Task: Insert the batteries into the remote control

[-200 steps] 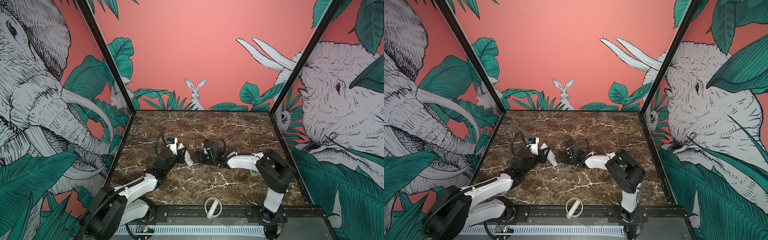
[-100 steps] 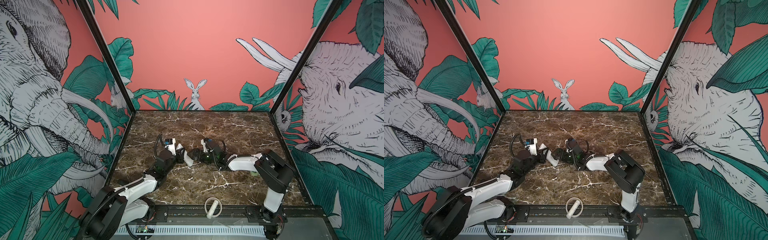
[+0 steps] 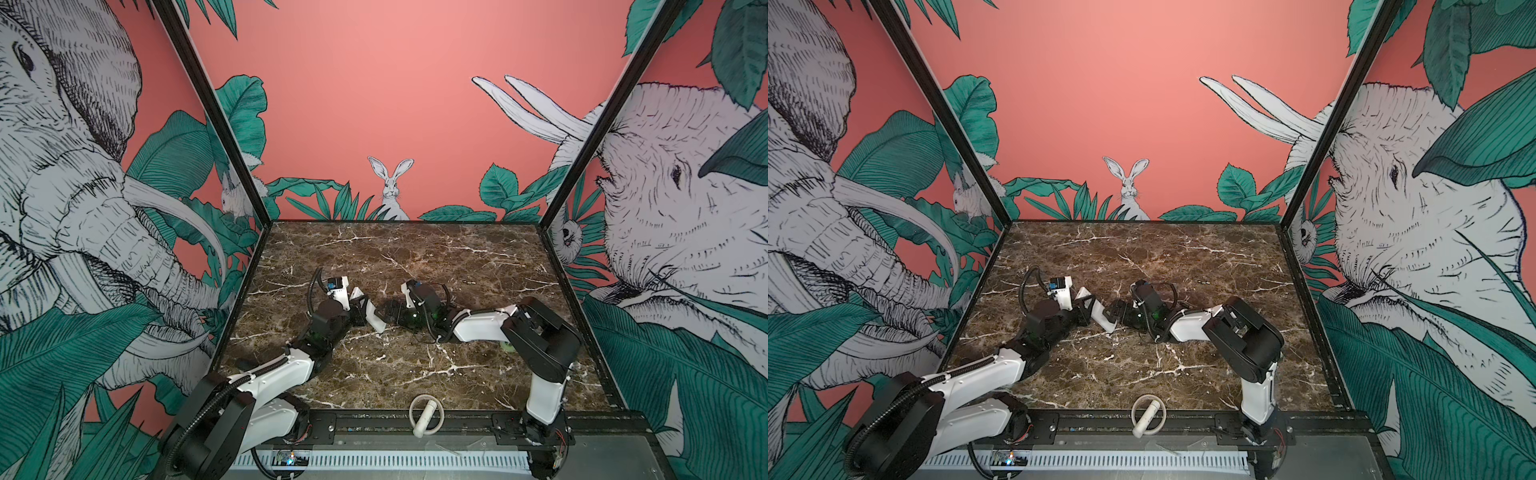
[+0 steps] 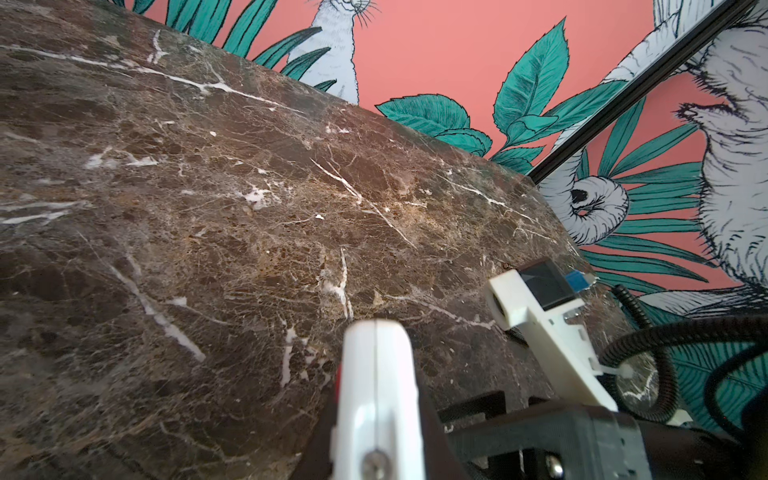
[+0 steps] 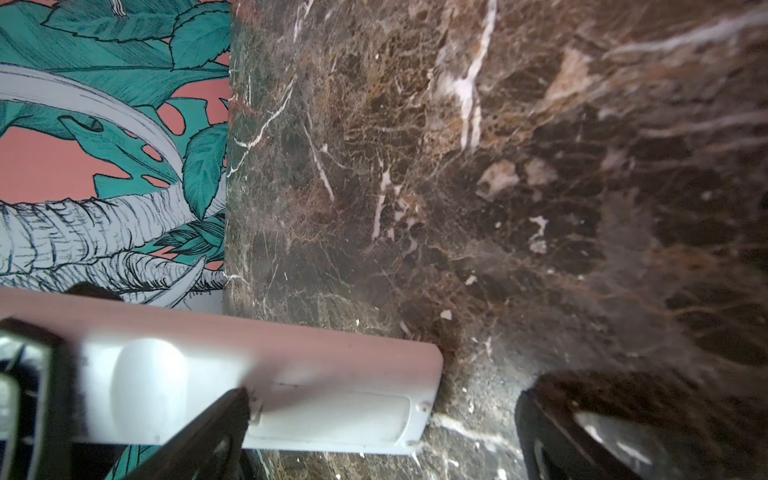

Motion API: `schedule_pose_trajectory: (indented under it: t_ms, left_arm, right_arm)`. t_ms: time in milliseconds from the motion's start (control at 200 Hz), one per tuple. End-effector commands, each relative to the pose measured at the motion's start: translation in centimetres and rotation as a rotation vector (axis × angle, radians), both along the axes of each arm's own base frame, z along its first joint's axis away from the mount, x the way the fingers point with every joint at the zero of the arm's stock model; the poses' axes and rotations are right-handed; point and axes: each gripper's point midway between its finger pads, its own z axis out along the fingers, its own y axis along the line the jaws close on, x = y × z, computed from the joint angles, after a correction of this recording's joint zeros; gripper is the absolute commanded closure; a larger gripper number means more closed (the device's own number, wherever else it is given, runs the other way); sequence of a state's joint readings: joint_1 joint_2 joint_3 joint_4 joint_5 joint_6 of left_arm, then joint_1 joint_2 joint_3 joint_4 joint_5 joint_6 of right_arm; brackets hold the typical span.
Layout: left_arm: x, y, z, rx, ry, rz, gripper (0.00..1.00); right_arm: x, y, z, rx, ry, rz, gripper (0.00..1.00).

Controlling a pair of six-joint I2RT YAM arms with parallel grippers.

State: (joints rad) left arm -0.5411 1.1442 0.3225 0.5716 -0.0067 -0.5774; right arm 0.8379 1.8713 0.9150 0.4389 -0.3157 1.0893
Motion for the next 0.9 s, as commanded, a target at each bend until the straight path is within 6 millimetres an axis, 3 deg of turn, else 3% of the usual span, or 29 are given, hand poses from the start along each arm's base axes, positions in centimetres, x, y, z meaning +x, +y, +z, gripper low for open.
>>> schedule_pose_trajectory:
  t_ms: [0,270,390,510,615,810,895]
  left_arm:
    - [-2.2,0.7,-5.2,0.112,0.154,-0.035,1.00]
    - [-2.2,0.5,-5.2,0.111,0.156,-0.046,1.00]
    - [-2.1,0.5,-5.1,0.108,0.155,-0.046,1.00]
    - [-2.1,0.3,-4.9,0.105,0.149,-0.053,1.00]
    - [-2.1,-0.1,-4.5,0.107,0.143,-0.077,1.00]
    - [-2.0,-0.2,-3.6,0.152,0.117,-0.106,1.00]
    - [-2.1,-0.1,-3.4,0.175,0.110,-0.113,1.00]
  right_arm:
    - [-0.7,1.1,-1.4,-0.020,0.029,0.027,0.01]
    - [-1.5,3.7,0.0,0.049,0.017,0.087,0.01]
    - [-2.1,3.9,-0.8,0.019,0.044,0.100,0.01]
    - [-2.5,2.5,-3.8,-0.102,0.122,0.071,0.01]
    - [-3.2,0.5,-6.2,-0.327,0.150,0.107,0.01]
    - [-3.2,-2.4,-6.5,-0.633,0.091,0.179,0.01]
    - [-2.1,-2.5,-5.1,-0.683,0.045,0.183,0.01]
